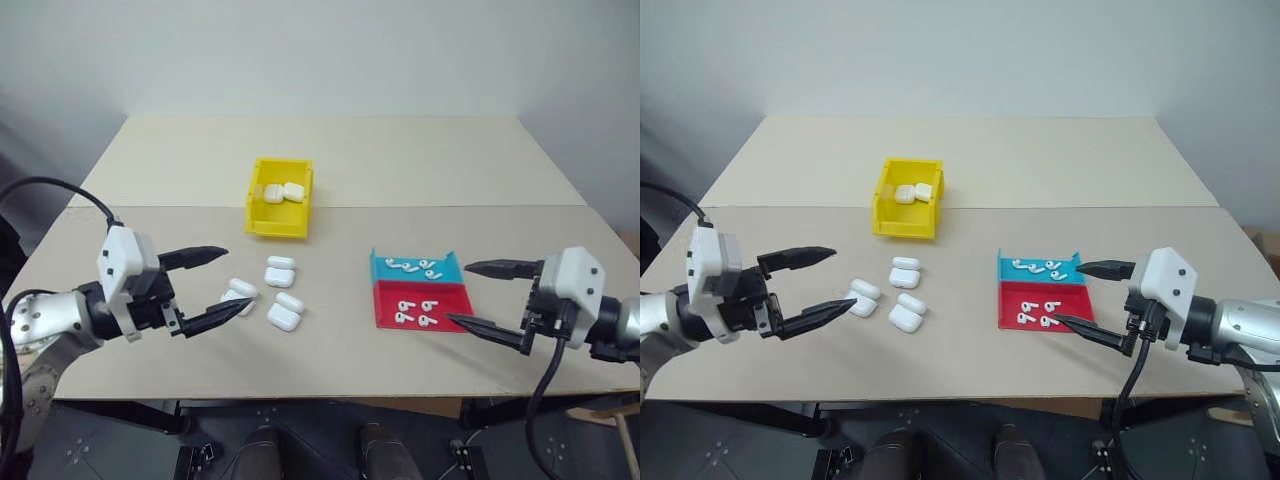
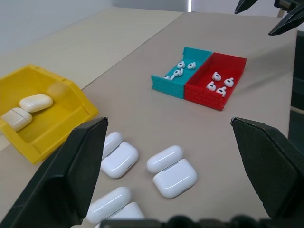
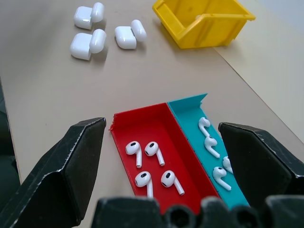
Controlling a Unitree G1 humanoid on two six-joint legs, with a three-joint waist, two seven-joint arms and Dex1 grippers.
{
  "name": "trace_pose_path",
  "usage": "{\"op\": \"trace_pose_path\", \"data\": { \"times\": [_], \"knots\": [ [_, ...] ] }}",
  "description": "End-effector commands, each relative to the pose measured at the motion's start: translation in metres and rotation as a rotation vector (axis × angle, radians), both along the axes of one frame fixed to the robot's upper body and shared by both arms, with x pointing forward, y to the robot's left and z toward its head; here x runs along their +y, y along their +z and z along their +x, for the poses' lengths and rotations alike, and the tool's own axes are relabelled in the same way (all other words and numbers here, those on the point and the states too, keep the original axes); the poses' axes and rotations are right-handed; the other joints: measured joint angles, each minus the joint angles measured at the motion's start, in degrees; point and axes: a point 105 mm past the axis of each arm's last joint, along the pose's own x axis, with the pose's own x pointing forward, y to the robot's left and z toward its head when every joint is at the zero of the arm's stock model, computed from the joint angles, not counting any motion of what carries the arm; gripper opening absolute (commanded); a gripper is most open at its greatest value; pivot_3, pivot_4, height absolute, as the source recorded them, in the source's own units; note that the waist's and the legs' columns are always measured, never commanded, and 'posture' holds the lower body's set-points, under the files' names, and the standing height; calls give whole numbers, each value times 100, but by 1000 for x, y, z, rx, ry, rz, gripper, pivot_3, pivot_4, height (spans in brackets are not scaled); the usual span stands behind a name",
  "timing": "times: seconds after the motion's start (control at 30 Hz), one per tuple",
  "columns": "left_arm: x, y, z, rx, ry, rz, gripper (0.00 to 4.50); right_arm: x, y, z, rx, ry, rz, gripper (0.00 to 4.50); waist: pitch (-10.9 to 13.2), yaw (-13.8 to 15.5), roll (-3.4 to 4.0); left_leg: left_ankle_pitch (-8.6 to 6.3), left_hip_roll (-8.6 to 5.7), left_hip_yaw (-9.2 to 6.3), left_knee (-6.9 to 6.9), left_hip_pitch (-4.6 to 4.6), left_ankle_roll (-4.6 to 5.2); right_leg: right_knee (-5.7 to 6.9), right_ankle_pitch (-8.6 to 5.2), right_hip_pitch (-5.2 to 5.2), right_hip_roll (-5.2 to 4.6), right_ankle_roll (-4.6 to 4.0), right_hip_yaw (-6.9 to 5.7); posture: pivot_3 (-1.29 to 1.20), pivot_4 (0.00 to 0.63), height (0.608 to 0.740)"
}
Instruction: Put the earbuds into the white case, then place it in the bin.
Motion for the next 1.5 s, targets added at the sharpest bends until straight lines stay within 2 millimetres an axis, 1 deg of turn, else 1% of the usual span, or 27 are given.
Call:
{"op": "trace_pose_path", "data": {
  "times": [0.03, 0.3, 0.4, 0.53, 0.63, 0.7, 0.77, 0.87, 1.0, 1.1, 1.17, 1.27, 1.4, 1.5],
  "knots": [
    [-1, 7, 2, -30, -26, 15, 4500, 1, 14, -7, -53, 17, -1, 4466, 0, 1, 0, 0, 0, 0, 0, 0, 0, 0, 0, 0, 0, 1, 0, 0, 150, 740],
    [5, 8, 11, -5, -3, 54, 4500, 1, 17, -11, -58, 12, 2, 4466, 0, -23, -1, 0, 0, -2, 0, 1, 0, 2, -1, 0, 1, 5, 0, 0, 150, 740],
    [6, 6, 15, 59, 38, 60, 4500, 2, 19, -12, -57, 19, 8, 4466, 0, -14, -1, 0, -1, -2, 0, 1, 0, 2, -2, 0, 0, 6, 0, 0, 150, 740],
    [-1, 2, 16, 171, 66, 156, 4500, 3, 20, -11, -57, 20, 11, 4466, 1, -4, -4, 0, -1, -4, 0, 1, 0, 3, -4, 1, 1, 10, 0, 0, 150, 740],
    [-1, -5, 21, 207, 132, 253, 4500, 5, 20, -11, -51, 20, 20, 4466, 1, -2, -4, 0, -2, -5, 0, 0, 0, 0, -4, 0, 0, 11, 0, 0, 150, 740],
    [0, -14, 21, 280, 162, 351, 4500, 6, 19, -12, -50, 20, 26, 4466, 2, -2, -6, 0, -3, -5, 0, -2, 0, 2, -4, 0, 0, 11, 1, 0, 150, 740],
    [4, -24, 26, 379, 244, 431, 4500, 8, 18, -11, -51, 21, 34, 4466, 3, 0, -7, 0, -3, -10, -1, -2, 0, 4, -5, -1, 4, 12, 0, 0, 150, 740],
    [6, -33, 38, 471, 362, 480, 4500, 10, 18, -10, -58, 19, 42, 4466, 3, 14, -8, 1, -9, -19, -1, -1, 0, 6, -6, 2, 6, 14, 1, 0, 150, 740],
    [5, -47, 53, 594, 488, 488, 4500, 13, 17, -10, -65, 11, 52, 4466, 6, 9, -15, 8, -30, -51, -1, -5, 11, 7, 4, 7, 6, 34, 1, 0, 150, 740],
    [5, -60, 59, 637, 520, 515, 4500, 14, 15, -11, -66, 7, 52, 4466, 7, -30, -17, 8, -32, -58, -3, -7, 11, 8, 15, 4, 7, 49, 2, 0, 150, 740],
    [3, -65, 60, 649, 523, 537, 4500, 15, 15, -12, -67, 5, 53, 4466, 7, -26, -17, 8, -32, -62, -9, -9, 11, 9, 21, 0, 8, 37, 1, 0, 150, 740],
    [2, -67, 62, 636, 536, 573, 4500, 17, 15, -13, -69, 2, 55, 4466, 7, -5, -18, 8, -32, -65, -12, -11, 11, 9, 26, -1, 8, 24, 0, 0, 150, 740],
    [5, -74, 70, 664, 580, 597, 4500, 19, 13, -15, -69, 0, 58, 4466, 8, 16, -19, 9, -38, -65, -11, -10, 11, 9, 26, 2, 4, 28, 0, 0, 150, 740],
    [0, -74, 76, 686, 577, 596, 4500, 20, 12, -17, -67, -4, 61, 4466, 8, 21, -20, 10, -43, -70, -10, -9, 11, 9, 21, 4, 2, 37, 0, 0, 150, 740]
  ]
}}
